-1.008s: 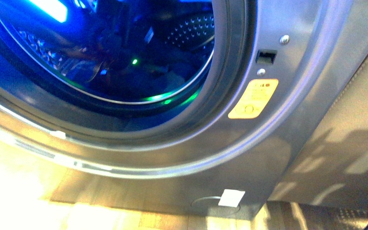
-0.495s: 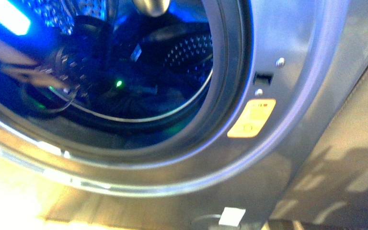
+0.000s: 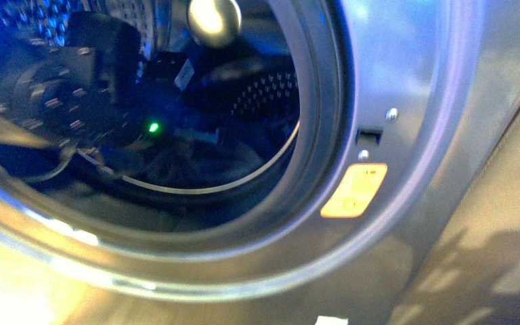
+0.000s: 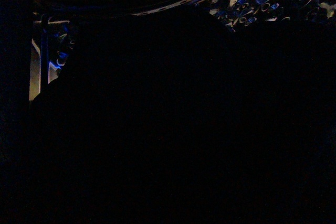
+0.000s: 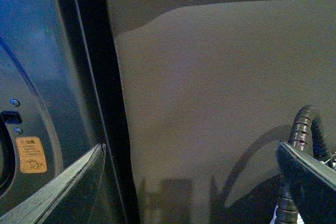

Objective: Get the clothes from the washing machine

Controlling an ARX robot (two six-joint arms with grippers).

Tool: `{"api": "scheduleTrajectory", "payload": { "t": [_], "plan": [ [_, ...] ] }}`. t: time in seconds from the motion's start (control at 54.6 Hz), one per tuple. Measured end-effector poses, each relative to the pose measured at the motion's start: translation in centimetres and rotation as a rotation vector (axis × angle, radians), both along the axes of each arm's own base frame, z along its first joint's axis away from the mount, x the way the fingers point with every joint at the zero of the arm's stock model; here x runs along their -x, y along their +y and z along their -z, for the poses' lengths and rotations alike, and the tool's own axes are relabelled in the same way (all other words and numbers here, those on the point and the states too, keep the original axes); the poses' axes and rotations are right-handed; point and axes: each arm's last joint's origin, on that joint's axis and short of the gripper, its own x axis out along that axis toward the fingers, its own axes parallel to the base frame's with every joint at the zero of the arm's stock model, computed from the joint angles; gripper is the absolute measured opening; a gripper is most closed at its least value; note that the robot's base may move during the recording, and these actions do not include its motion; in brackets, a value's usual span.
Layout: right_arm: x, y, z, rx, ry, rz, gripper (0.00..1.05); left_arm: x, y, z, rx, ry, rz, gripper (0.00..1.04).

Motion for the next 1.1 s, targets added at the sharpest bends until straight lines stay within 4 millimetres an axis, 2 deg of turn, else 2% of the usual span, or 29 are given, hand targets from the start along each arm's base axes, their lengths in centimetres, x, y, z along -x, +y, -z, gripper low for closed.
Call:
{"api": "scheduleTrajectory", "payload": {
  "t": [0.531,0.77,1.099],
  "plan": [
    [0.0,0.0,0.0,0.000,0.000,0.000,0.97,5.1,-0.6,-2.4,-0.025,-0.053,-0.042,0.15],
    [0.0,0.0,0.0,0.000,0.000,0.000,0.97,7.0,0.0,-3.4,-0.030,-0.078,-0.081,0.15],
    [0.0,0.0,0.0,0.000,0.000,0.000,0.97,10.7,1.1,-4.9,-0.011,-0.109,-0.090,0.15]
  ]
}}
